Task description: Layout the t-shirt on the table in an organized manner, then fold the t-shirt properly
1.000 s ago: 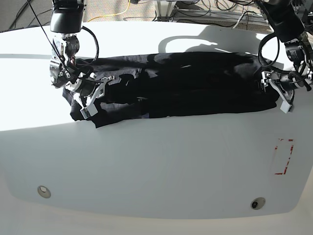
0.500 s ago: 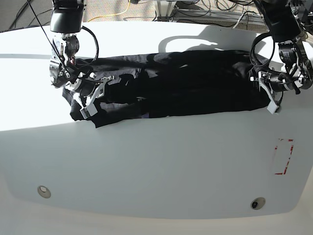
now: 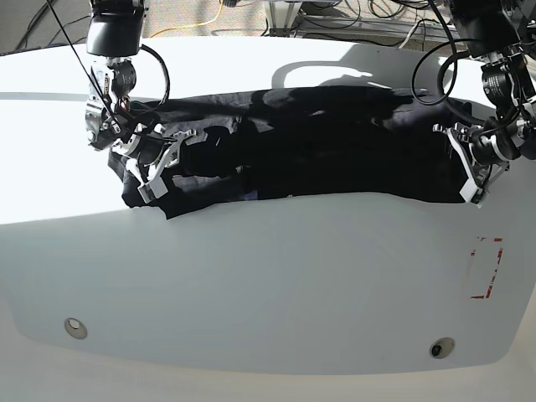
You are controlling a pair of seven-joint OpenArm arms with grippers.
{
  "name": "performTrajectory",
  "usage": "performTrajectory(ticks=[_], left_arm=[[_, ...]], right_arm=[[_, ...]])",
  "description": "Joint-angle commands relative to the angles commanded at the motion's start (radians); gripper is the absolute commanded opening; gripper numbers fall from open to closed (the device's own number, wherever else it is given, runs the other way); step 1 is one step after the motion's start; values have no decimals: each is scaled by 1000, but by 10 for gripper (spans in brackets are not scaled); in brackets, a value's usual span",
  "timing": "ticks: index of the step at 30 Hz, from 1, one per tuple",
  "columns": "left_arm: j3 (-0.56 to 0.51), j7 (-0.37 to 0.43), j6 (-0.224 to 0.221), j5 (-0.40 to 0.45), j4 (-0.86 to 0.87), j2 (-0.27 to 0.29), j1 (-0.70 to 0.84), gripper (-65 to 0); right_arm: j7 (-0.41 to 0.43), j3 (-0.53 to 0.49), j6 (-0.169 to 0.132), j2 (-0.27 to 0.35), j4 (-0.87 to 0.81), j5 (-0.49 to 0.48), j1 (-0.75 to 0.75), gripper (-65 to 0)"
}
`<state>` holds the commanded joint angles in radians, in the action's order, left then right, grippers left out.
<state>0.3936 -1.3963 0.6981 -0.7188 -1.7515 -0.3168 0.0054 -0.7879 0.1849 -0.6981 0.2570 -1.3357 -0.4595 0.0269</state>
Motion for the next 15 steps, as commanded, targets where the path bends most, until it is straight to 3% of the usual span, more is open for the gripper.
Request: performTrajectory(ticks=[6, 15], left_arm=[[-144, 0, 0, 5, -55, 55, -6, -575], [-258, 0, 0, 8, -52, 210, -51, -571]], right_arm=[[2, 0, 0, -2, 0, -3, 0, -580], [2, 0, 0, -2, 0, 0, -3, -580]])
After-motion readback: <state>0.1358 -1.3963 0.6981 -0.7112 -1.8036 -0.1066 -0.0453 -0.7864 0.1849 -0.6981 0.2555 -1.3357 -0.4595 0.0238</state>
